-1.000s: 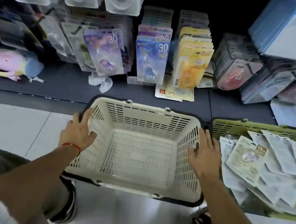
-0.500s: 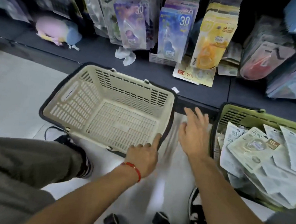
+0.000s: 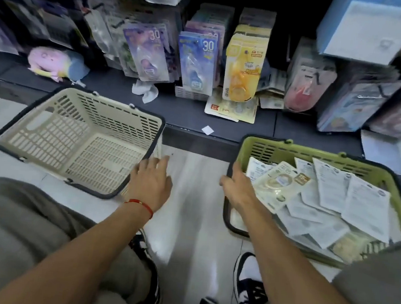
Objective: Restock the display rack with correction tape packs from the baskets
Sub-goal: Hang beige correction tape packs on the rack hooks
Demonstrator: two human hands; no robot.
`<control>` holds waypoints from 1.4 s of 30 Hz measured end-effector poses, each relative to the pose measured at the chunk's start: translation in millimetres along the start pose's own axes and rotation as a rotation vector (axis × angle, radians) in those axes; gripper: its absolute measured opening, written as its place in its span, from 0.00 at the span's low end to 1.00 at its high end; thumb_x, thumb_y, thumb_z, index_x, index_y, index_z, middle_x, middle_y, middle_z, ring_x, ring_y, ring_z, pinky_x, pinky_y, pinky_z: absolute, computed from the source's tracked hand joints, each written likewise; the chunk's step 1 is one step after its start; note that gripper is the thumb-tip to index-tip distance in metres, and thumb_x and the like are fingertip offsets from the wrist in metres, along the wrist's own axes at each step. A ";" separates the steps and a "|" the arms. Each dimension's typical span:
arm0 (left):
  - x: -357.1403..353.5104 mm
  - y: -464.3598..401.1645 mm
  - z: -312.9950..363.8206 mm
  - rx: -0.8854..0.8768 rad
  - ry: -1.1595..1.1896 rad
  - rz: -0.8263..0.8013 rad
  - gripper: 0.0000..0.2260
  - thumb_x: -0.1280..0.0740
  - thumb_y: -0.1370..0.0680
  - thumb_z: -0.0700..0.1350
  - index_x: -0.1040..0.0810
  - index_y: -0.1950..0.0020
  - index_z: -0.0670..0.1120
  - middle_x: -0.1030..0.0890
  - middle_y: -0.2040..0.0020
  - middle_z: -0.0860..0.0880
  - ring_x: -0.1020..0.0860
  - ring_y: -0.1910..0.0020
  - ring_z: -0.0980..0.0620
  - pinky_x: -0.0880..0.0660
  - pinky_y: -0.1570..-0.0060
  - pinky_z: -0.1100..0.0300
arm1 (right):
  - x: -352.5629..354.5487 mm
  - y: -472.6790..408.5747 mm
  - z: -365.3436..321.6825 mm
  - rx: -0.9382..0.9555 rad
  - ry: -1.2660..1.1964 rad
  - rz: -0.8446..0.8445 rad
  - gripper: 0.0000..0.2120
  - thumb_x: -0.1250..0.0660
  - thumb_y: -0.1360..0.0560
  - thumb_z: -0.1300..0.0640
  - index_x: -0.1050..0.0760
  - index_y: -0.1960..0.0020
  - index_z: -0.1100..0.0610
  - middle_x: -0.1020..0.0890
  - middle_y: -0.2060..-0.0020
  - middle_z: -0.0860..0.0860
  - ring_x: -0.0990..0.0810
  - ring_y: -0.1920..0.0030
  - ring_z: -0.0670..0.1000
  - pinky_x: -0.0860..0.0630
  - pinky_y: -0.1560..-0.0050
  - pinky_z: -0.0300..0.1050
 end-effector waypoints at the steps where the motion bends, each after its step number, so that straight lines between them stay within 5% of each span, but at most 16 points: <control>1: -2.1 -4.2 25.3 -0.057 0.154 -0.020 0.24 0.37 0.16 0.49 0.32 0.21 0.45 0.24 0.28 0.38 0.28 0.29 0.37 0.32 0.28 0.44 | -2.0 2.2 -10.9 0.065 -0.031 -0.090 0.33 0.37 0.20 0.55 0.43 0.17 0.49 0.32 0.21 0.58 0.32 0.23 0.61 0.35 0.25 0.52; 4: -19.4 -15.2 74.4 0.045 0.578 -0.219 0.22 0.38 0.15 0.52 0.31 0.23 0.44 0.20 0.32 0.38 0.22 0.33 0.36 0.28 0.38 0.51 | 7.5 17.1 -52.4 0.413 -0.067 -0.137 0.25 0.37 0.22 0.66 0.22 0.28 0.48 0.30 0.21 0.50 0.34 0.21 0.50 0.38 0.22 0.46; 7: -36.1 -19.8 87.2 0.248 0.814 -0.236 0.24 0.35 0.16 0.50 0.37 0.24 0.44 0.20 0.34 0.38 0.21 0.37 0.37 0.26 0.40 0.51 | 63.4 21.7 -38.3 0.478 -0.155 0.167 0.19 0.35 0.22 0.65 0.15 0.38 0.50 0.21 0.30 0.48 0.26 0.31 0.43 0.31 0.27 0.43; 10: -46.5 -25.1 84.2 0.308 0.846 -0.185 0.25 0.34 0.17 0.44 0.37 0.21 0.45 0.19 0.35 0.37 0.20 0.38 0.35 0.25 0.35 0.45 | 149.8 19.0 46.5 0.175 0.055 0.654 0.16 0.32 0.22 0.64 0.18 0.35 0.59 0.22 0.31 0.58 0.28 0.28 0.58 0.35 0.25 0.49; 12: -52.8 -26.5 83.0 0.311 0.834 -0.196 0.18 0.34 0.17 0.45 0.29 0.27 0.45 0.18 0.38 0.38 0.20 0.43 0.38 0.24 0.39 0.46 | 189.7 23.9 124.9 -0.260 0.114 0.763 0.22 0.33 0.19 0.56 0.27 0.27 0.62 0.28 0.26 0.63 0.34 0.24 0.64 0.36 0.24 0.60; 15: -55.4 -30.4 79.0 0.345 0.856 -0.130 0.13 0.34 0.17 0.43 0.25 0.33 0.44 0.18 0.42 0.41 0.23 0.49 0.43 0.27 0.46 0.50 | 184.3 32.5 186.1 -0.561 -0.018 0.608 0.30 0.37 0.18 0.47 0.38 0.22 0.62 0.31 0.26 0.64 0.32 0.26 0.68 0.34 0.26 0.66; 20: -47.3 -43.2 63.0 0.407 0.775 0.040 0.09 0.35 0.16 0.42 0.21 0.37 0.43 0.20 0.52 0.42 0.22 0.50 0.38 0.30 0.52 0.49 | 164.8 35.7 184.8 -0.370 0.036 0.502 0.35 0.37 0.19 0.44 0.41 0.19 0.63 0.30 0.26 0.65 0.29 0.29 0.67 0.29 0.30 0.60; 24: -34.1 -50.2 45.3 0.504 0.663 0.097 0.13 0.34 0.15 0.50 0.21 0.34 0.45 0.18 0.45 0.35 0.19 0.46 0.32 0.25 0.51 0.43 | 151.6 35.5 173.4 -0.285 0.133 0.391 0.39 0.36 0.20 0.40 0.43 0.19 0.61 0.31 0.27 0.63 0.30 0.28 0.66 0.29 0.30 0.59; 26: -26.6 -47.7 47.3 0.478 0.612 0.113 0.15 0.34 0.16 0.48 0.23 0.31 0.43 0.19 0.45 0.35 0.20 0.47 0.33 0.24 0.50 0.42 | 139.8 30.8 161.9 -0.238 0.288 0.355 0.43 0.36 0.22 0.36 0.47 0.17 0.58 0.41 0.20 0.64 0.45 0.19 0.66 0.45 0.19 0.65; 28: -17.7 -40.2 57.6 0.379 0.538 0.108 0.20 0.33 0.17 0.44 0.28 0.25 0.43 0.22 0.35 0.36 0.24 0.40 0.33 0.25 0.46 0.40 | 119.3 22.2 149.2 -0.089 0.470 0.291 0.46 0.38 0.23 0.30 0.54 0.15 0.50 0.57 0.15 0.58 0.64 0.17 0.62 0.71 0.23 0.62; 31: 0.9 -25.6 87.4 0.035 0.333 0.131 0.30 0.29 0.21 0.42 0.33 0.20 0.44 0.33 0.20 0.40 0.35 0.24 0.37 0.33 0.27 0.39 | 95.4 13.8 140.5 0.042 0.524 0.225 0.40 0.39 0.18 0.34 0.54 0.15 0.44 0.55 0.15 0.53 0.59 0.15 0.59 0.69 0.21 0.61; 33: 10.6 -17.4 107.1 -0.144 0.391 0.145 0.29 0.29 0.22 0.39 0.30 0.21 0.44 0.31 0.21 0.42 0.36 0.23 0.41 0.38 0.22 0.47 | 101.6 16.7 128.5 0.102 0.447 0.342 0.30 0.40 0.14 0.45 0.43 0.16 0.50 0.40 0.17 0.57 0.42 0.18 0.61 0.48 0.18 0.60; 35: 17.4 -9.7 120.3 -0.202 0.575 0.138 0.24 0.30 0.22 0.36 0.25 0.26 0.45 0.25 0.26 0.45 0.32 0.26 0.44 0.39 0.25 0.58 | 119.2 29.6 107.2 0.227 0.258 0.633 0.19 0.38 0.15 0.56 0.29 0.25 0.58 0.21 0.32 0.59 0.24 0.32 0.61 0.29 0.29 0.58; 38: 19.7 -2.8 135.0 -0.156 0.889 0.012 0.14 0.30 0.20 0.38 0.19 0.36 0.50 0.20 0.36 0.52 0.24 0.35 0.50 0.28 0.30 0.56 | 133.7 59.5 80.1 0.238 -0.250 0.999 0.12 0.44 0.13 0.53 0.24 0.36 0.54 0.17 0.47 0.52 0.19 0.47 0.56 0.23 0.47 0.49; 40: 16.2 -0.7 145.0 -0.045 1.137 -0.151 0.10 0.28 0.19 0.43 0.18 0.40 0.53 0.18 0.40 0.56 0.20 0.40 0.54 0.22 0.33 0.50 | 122.4 64.6 62.1 0.184 -0.690 0.962 0.11 0.45 0.13 0.53 0.25 0.39 0.50 0.17 0.47 0.49 0.17 0.46 0.54 0.20 0.48 0.48; 42: 9.2 3.9 156.4 0.116 1.446 -0.384 0.16 0.26 0.20 0.50 0.21 0.34 0.49 0.17 0.39 0.52 0.17 0.42 0.53 0.21 0.34 0.49 | 98.0 58.3 44.7 0.141 -1.070 0.740 0.13 0.41 0.16 0.61 0.21 0.41 0.48 0.14 0.46 0.50 0.15 0.44 0.56 0.18 0.43 0.55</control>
Point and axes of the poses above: each hand's wrist, its own y-axis away from the middle knuckle, its own x-axis out of the back of the hand, z = x × y, the point moved 5 cm from there along -y, towards the middle knuckle
